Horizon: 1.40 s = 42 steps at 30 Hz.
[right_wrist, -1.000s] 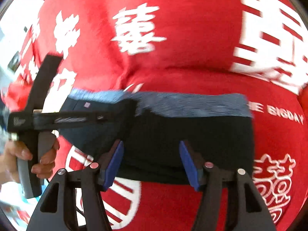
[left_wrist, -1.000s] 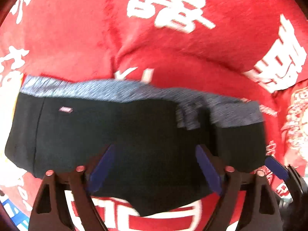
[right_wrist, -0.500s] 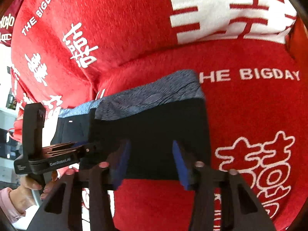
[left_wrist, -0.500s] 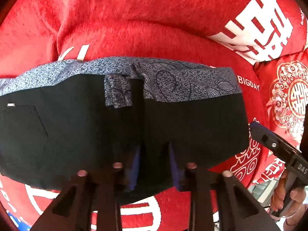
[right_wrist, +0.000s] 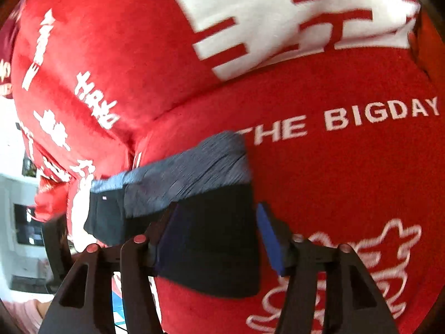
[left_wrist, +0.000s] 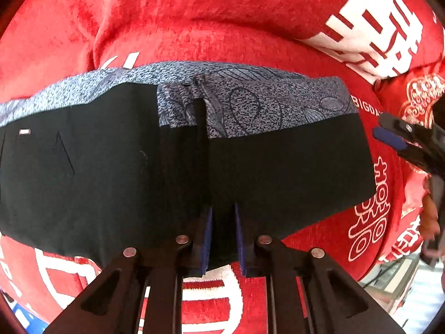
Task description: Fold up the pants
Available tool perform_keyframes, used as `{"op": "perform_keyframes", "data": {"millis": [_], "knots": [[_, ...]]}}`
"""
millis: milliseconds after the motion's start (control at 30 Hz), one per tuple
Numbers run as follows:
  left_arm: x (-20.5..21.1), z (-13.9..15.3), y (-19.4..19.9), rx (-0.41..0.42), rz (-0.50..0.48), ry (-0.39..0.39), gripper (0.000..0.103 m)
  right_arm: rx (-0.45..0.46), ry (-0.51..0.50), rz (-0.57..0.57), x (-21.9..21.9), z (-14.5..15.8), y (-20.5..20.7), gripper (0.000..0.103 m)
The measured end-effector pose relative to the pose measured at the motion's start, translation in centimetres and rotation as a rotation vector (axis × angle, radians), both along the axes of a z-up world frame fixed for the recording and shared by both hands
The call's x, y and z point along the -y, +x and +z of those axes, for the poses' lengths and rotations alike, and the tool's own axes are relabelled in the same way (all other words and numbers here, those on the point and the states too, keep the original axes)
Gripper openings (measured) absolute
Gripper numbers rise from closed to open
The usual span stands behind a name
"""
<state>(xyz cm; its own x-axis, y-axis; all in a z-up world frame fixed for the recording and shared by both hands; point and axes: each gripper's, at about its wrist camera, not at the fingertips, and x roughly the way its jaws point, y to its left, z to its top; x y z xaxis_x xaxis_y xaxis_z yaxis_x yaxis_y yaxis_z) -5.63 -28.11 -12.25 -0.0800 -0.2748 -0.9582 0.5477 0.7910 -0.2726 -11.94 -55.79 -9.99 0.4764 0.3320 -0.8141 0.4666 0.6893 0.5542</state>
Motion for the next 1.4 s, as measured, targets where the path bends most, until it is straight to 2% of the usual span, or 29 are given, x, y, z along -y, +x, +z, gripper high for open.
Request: {"op": "perform_keyframes", "data": {"millis": [167, 300, 333, 367, 400, 500, 567, 633, 700, 733, 800, 867, 900, 933, 967, 1000, 1033, 1100, 1233, 1400], "knots": [[-0.1, 0.0, -0.2, 0.015, 0.002, 0.01, 0.017, 0.012, 0.106, 0.046, 3.1, -3.0, 3.2, 0.061], [0.0, -0.3, -0.3, 0.018, 0.009, 0.017, 0.017, 0.031, 0.302, 0.083, 3.5, -6.2, 5.9, 0.06], [-0.1, -0.3, -0.3, 0.018, 0.011, 0.02, 0.017, 0.014, 0.346, 0.088, 3.3, -7.2, 6.4, 0.056], [0.1, -0.4, -0.3, 0.015, 0.014, 0.025, 0.017, -0.018, 0.348, 0.081, 3.3, -7.9, 6.6, 0.039], [0.2, -0.4, -0.3, 0.013, 0.016, 0.031, 0.017, -0.03, 0.349, 0.077, 3.3, -8.1, 6.6, 0.033], [0.8, -0.5, -0.2, 0.013, 0.007, 0.042, 0.017, 0.026, 0.342, 0.067, 3.4, -6.3, 5.4, 0.026], [1.0, -0.9, -0.4, 0.021, -0.012, 0.047, 0.017, 0.039, 0.311, 0.07, 3.2, -5.3, 4.6, 0.025], [0.9, -1.1, -0.5, 0.029, -0.019, 0.041, 0.017, -0.005, 0.243, 0.066, 3.1, -5.6, 4.8, 0.026], [1.0, -1.1, -0.6, 0.042, -0.026, 0.042, 0.017, -0.056, 0.176, 0.052, 2.7, -6.5, 5.4, 0.036], [1.0, -1.1, -0.7, 0.046, -0.027, 0.047, 0.017, -0.054, 0.177, 0.044, 2.7, -6.6, 5.6, 0.037], [0.9, -0.8, -0.7, 0.055, -0.024, 0.053, 0.017, -0.059, 0.148, 0.021, 2.4, -5.9, 5.7, 0.043], [0.9, -0.5, -0.8, 0.056, -0.011, 0.059, 0.019, -0.077, 0.041, 0.029, 1.5, -4.3, 5.4, 0.044], [0.8, -0.3, -0.8, 0.06, -0.003, 0.067, 0.023, -0.085, -0.014, 0.046, 1.0, -3.4, 5.2, 0.044], [0.5, -0.1, -0.8, 0.077, 0.013, 0.089, 0.041, -0.087, -0.074, 0.067, 0.2, -2.3, 5.1, 0.044], [0.2, 0.2, -0.7, 0.104, 0.037, 0.115, 0.063, -0.081, -0.137, 0.088, -0.6, -1.1, 4.8, 0.045], [-0.3, 0.6, -0.5, 0.126, 0.071, 0.124, 0.068, -0.067, -0.187, 0.11, -1.6, 0.1, 4.4, 0.047], [-0.9, 0.9, -0.4, 0.131, 0.099, 0.115, 0.069, -0.053, -0.216, 0.125, -2.4, 1.0, 4.1, 0.049], [-2.3, 1.2, 0.2, 0.116, 0.149, 0.106, 0.069, -0.009, -0.268, 0.173, -5.1, 2.9, 3.7, 0.06], [-4.6, 1.1, 0.9, 0.139, 0.207, 0.142, 0.069, 0.084, -0.375, 0.352, -13.4, 5.0, 3.0, 0.061], [-7.3, 0.2, 2.0, 0.147, 0.222, 0.162, 0.069, 0.132, -0.569, 0.593, -23.0, 3.7, 2.3, 0.061]]}}
